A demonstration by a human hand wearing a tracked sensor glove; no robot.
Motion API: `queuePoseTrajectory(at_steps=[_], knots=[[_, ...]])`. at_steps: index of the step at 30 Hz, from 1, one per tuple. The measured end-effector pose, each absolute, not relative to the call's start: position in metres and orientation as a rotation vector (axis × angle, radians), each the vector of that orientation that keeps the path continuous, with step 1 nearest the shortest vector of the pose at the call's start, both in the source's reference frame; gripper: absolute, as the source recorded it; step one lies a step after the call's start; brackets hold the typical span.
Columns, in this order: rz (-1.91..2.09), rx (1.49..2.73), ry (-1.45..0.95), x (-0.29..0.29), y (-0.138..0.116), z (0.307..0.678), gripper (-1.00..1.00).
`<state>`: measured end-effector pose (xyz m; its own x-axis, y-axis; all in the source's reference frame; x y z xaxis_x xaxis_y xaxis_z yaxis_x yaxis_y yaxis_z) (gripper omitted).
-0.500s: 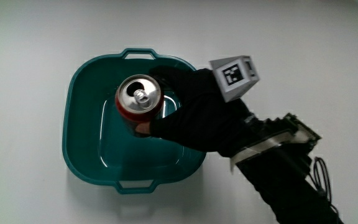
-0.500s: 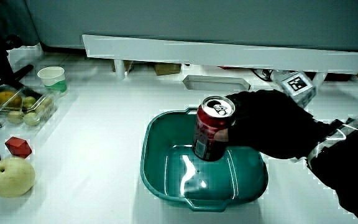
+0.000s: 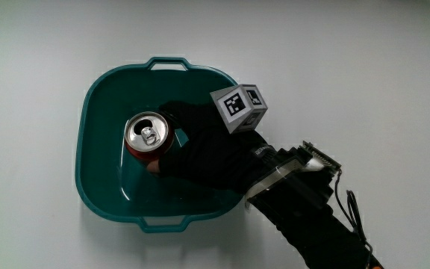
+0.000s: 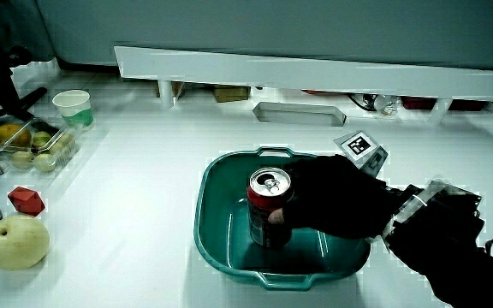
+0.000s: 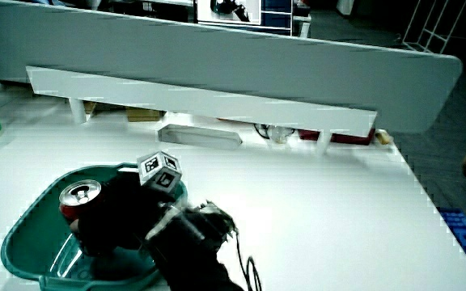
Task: Place cola into plate
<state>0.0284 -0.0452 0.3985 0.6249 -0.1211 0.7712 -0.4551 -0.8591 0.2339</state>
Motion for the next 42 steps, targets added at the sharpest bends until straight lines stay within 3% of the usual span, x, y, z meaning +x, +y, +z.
queuePoseTrajectory(at_steps=[21,34,40,42], knots=[[0.974,2.387,-0.415,0.032,-0.039,0.408,0.00],[1.020,2.268,-0.504,0.064,-0.018,0.378,-1.00],[0.664,2.467,-0.594,0.088,0.001,0.306,-1.00],[0.605,2.545,-0.664,0.097,0.009,0.300,-1.00]])
